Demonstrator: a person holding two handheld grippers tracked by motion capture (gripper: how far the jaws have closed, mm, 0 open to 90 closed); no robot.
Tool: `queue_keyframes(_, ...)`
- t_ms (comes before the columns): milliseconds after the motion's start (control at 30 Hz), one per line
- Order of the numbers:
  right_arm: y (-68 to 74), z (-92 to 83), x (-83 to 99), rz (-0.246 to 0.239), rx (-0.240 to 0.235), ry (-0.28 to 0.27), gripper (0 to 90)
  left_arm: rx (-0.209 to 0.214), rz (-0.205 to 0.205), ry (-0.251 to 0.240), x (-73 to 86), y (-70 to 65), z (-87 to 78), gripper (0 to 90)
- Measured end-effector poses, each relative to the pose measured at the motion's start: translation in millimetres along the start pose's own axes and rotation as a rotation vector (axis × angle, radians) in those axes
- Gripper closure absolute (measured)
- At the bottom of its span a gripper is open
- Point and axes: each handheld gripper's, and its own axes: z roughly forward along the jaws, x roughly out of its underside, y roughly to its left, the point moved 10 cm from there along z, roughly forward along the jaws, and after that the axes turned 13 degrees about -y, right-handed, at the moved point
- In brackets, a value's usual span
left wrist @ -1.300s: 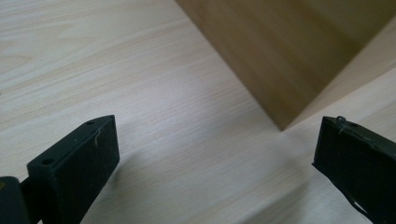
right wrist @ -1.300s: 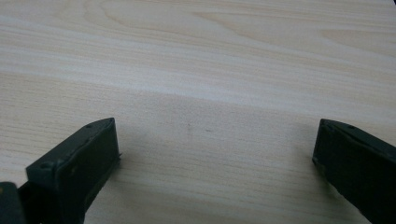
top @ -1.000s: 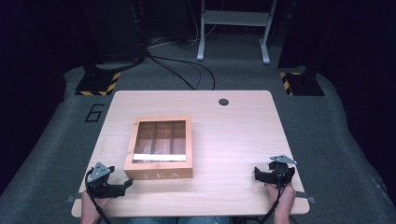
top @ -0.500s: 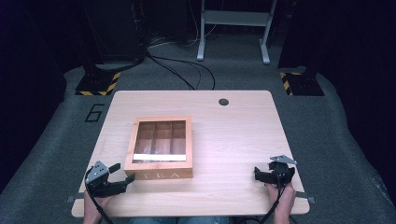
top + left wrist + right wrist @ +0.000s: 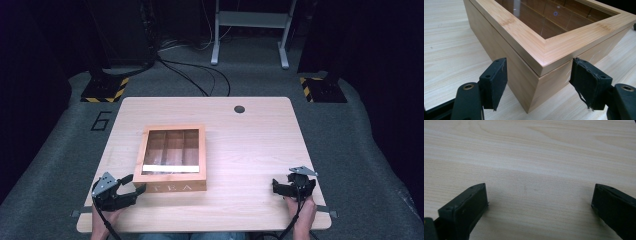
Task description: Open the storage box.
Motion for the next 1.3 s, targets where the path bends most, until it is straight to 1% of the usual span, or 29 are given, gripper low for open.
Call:
queue_keyframes(33,0.0,0.0,0.0,0.0,0.0,0.0,0.0,0.002,-0.005,-0.002,0.3,-1.2,0.2,31.2)
queue_keyframes(67,0.0,0.0,0.0,0.0,0.0,0.0,0.0,-0.001,0.0,-0.015,-0.6,-1.0,1.4,32.1)
queue_keyframes(100,0.0,0.0,0.0,0.0,0.0,0.0,0.0,0.005,0.004,-0.011,-0.1,-1.9,1.3,32.8)
queue_keyframes(133,0.0,0.0,0.0,0.0,0.0,0.0,0.0,0.007,0.01,0.004,0.9,-2.3,0.6,33.7)
queue_keyframes(167,0.0,0.0,0.0,0.0,0.0,0.0,0.0,0.004,0.013,-0.006,0.6,-2.4,1.9,34.8)
queue_keyframes(300,0.0,0.0,0.0,0.0,0.0,0.0,0.0,-0.004,0.013,-0.017,0.2,-3.0,2.6,34.8)
queue_keyframes(333,0.0,0.0,0.0,0.0,0.0,0.0,0.0,0.003,0.014,-0.005,0.7,-3.3,1.4,34.9)
queue_keyframes(467,0.0,0.0,0.0,0.0,0.0,0.0,0.0,-0.003,0.015,-0.007,1.0,-4.2,0.9,35.3)
queue_keyframes(500,0.0,0.0,0.0,0.0,0.0,0.0,0.0,-0.009,0.023,-0.016,0.3,-3.9,1.6,35.5)
queue_keyframes(533,0.0,0.0,0.0,0.0,0.0,0.0,0.0,-0.004,0.032,-0.007,0.5,-3.6,0.8,35.5)
queue_keyframes(600,0.0,0.0,0.0,0.0,0.0,0.0,0.0,-0.009,0.035,-0.011,0.3,-3.7,0.8,35.6)
queue_keyframes(667,0.0,0.0,0.0,0.0,0.0,0.0,0.0,-0.013,0.033,-0.027,0.0,-3.7,1.9,35.7)
queue_keyframes(800,0.0,0.0,0.0,0.0,0.0,0.0,0.0,-0.017,0.03,-0.027,0.4,-4.2,1.3,35.7)
queue_keyframes(833,0.0,0.0,0.0,0.0,0.0,0.0,0.0,-0.012,0.031,-0.017,1.0,-4.4,0.3,35.8)
queue_keyframes(900,0.0,0.0,0.0,0.0,0.0,0.0,0.0,-0.013,0.028,-0.019,1.0,-4.5,0.3,35.8)
queue_keyframes(933,0.0,0.0,0.0,0.0,0.0,0.0,0.0,-0.018,0.029,-0.032,0.7,-4.2,1.2,35.8)
queue_keyframes(1000,0.0,0.0,0.0,0.0,0.0,0.0,0.0,-0.023,0.024,-0.038,0.5,-4.4,1.4,35.8)
queue_keyframes(1200,0.0,0.0,0.0,0.0,0.0,0.0,0.0,-0.041,0.033,-0.054,-1.2,-4.2,1.8,35.8)
queue_keyframes(1233,0.0,0.0,0.0,0.0,0.0,0.0,0.0,-0.039,0.032,-0.061,-1.8,-4.7,2.1,35.8)
queue_keyframes(1300,0.0,0.0,0.0,0.0,0.0,0.0,0.0,-0.037,0.035,-0.059,-1.8,-5.0,1.6,35.7)
